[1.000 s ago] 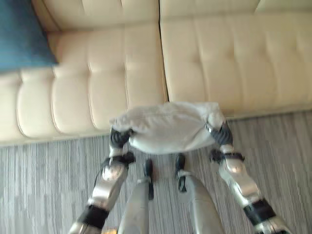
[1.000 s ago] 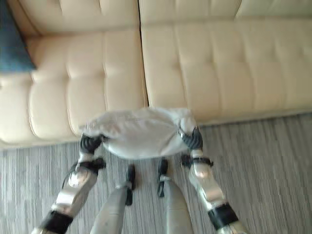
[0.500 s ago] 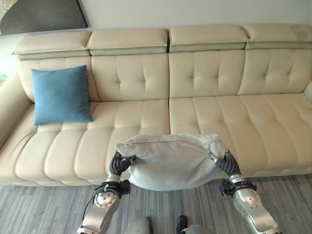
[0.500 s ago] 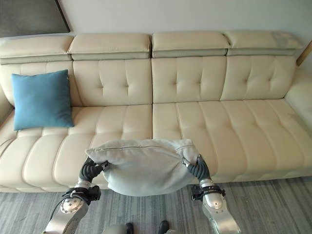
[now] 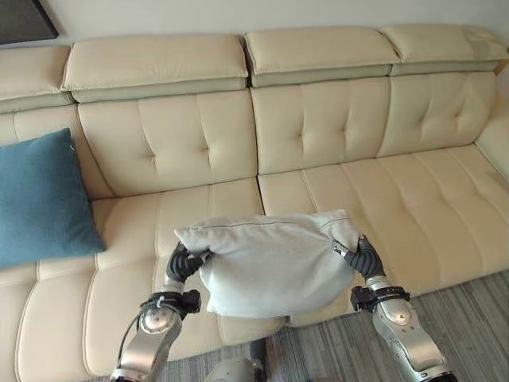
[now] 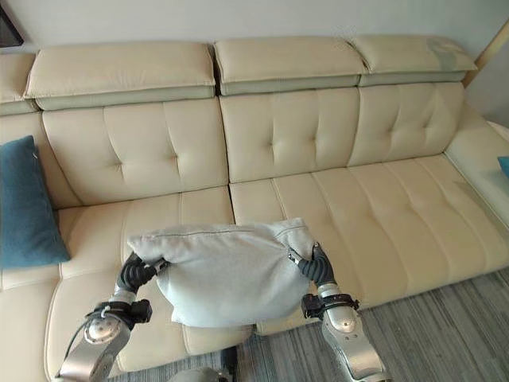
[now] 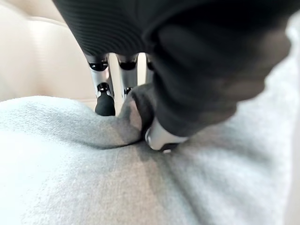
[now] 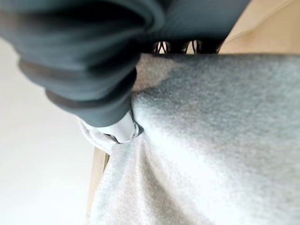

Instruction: Pick up all the scattered cushions and arrange them neatly on the sofa.

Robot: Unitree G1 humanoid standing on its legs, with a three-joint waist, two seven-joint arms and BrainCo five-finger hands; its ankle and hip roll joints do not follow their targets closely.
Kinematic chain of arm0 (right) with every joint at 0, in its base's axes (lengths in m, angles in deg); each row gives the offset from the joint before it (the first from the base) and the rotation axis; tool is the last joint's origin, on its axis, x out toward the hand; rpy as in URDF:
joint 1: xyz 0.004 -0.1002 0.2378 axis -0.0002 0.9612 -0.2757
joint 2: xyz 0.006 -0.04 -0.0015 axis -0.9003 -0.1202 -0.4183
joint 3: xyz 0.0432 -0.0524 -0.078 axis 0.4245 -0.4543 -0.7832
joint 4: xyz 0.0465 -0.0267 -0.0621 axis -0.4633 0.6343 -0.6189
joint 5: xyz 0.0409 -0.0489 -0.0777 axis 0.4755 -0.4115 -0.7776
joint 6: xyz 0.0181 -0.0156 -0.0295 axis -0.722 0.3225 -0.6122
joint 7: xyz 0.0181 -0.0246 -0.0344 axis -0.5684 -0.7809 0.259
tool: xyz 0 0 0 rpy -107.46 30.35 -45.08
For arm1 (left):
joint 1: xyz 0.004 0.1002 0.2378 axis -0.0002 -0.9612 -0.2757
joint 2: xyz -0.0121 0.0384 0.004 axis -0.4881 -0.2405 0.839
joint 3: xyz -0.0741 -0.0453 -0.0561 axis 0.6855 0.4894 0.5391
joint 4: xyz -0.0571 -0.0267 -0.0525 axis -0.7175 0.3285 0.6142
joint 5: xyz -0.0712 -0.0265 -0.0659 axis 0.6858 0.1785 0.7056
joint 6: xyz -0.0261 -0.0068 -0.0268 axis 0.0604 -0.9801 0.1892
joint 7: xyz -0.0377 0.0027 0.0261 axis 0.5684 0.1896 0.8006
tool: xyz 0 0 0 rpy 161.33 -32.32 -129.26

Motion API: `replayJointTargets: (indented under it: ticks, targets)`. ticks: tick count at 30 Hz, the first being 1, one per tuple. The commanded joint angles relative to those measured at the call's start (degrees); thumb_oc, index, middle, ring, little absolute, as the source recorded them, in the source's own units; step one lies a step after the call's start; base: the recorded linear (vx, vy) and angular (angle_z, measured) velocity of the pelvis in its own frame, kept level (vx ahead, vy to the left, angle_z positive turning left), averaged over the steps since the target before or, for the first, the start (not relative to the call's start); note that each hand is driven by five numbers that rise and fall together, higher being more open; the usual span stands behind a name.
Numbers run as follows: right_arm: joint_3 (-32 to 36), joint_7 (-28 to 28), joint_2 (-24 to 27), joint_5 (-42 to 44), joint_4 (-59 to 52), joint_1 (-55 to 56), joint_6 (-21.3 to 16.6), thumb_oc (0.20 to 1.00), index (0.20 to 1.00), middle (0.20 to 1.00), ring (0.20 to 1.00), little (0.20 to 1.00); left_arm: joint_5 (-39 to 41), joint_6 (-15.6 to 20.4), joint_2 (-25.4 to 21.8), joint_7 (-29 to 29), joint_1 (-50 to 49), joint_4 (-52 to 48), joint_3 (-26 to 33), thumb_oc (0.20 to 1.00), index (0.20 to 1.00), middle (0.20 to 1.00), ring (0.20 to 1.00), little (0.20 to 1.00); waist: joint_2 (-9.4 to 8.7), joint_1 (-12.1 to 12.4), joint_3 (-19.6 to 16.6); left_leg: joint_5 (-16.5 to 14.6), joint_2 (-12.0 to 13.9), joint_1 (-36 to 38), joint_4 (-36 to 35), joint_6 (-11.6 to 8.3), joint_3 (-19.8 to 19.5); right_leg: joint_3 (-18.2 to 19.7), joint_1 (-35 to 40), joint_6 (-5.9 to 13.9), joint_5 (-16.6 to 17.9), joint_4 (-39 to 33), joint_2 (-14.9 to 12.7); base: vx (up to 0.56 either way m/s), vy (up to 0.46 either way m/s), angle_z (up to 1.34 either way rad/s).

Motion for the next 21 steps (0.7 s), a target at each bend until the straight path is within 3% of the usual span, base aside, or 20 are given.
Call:
replayJointTargets:
  ticks: [1, 2, 5, 14, 21]
  targets:
    - [0.4, -0.8, -0.4, -0.6, -4.9, -5.3, -5.4, 0.2, 0.2, 0.2, 0.2, 0.2, -1.5, 4.9, -0.8, 0.7, -1.1, -5.7, 0.9, 0.2, 0.2, 0.2, 0.2, 0.2, -0.81, -1.9, -1.6, -2.8, 4.2, -3.0, 2.7, -7.03, 4.2, -0.7, -1.1, -1.07, 12.5, -11.8, 1.2, 0.12, -0.094, 0.0]
    - [0.1, -0.4, 0.2, -2.2, -4.4, -5.8, -5.6, 0.2, 0.2, 0.2, 0.2, 0.2, -2.0, 4.9, -0.1, 0.4, -0.5, -4.5, 0.5, 0.2, 0.2, 0.2, 0.2, 0.2, -0.64, -3.6, -0.1, -3.4, 3.8, -0.9, 2.4, -7.35, 2.6, 2.4, -4.7, -0.57, 15.1, -14.1, 1.8, 0.1, -0.08, 0.38]
    - [0.4, -1.2, 0.3, -2.0, -5.1, -5.4, -5.5, 0.2, 0.2, 0.2, 0.2, 0.2, -2.1, 5.2, 0.0, 1.6, -0.1, -4.8, -0.1, 0.2, 0.2, 0.2, 0.2, 0.2, -1.57, -4.0, 0.1, -4.1, 3.0, -0.3, 3.5, -7.62, 1.5, 4.5, -2.6, -0.59, 15.7, -15.8, 2.0, 0.08, -0.123, 0.55]
    - [0.0, -1.6, 1.5, -0.9, -4.6, -6.2, -5.3, 0.2, 0.2, 0.2, 0.2, 0.2, -2.0, 5.1, 1.3, 0.9, 1.3, -3.9, -1.2, 0.2, 0.2, 0.2, 0.2, 0.2, -0.71, -3.7, -2.5, -2.2, 4.4, 1.8, 0.2, -10.37, -2.7, -1.8, 3.7, -2.64, 15.1, -21.5, 3.2, 0.09, -0.161, 0.59]
    - [-2.8, 4.7, 2.2, -3.8, -1.3, -16.3, -5.7, 0.2, 0.2, 0.2, 0.2, 0.2, -2.9, 5.6, 3.0, -5.9, 12.5, 0.4, -4.7, 0.2, 0.2, 0.2, 0.2, 0.2, 0.04, -3.9, -2.5, 0.6, 4.8, 2.0, -3.9, -12.03, -4.5, -4.6, 4.4, -3.34, 14.4, -23.7, 4.3, 0.03, -0.062, 0.27]
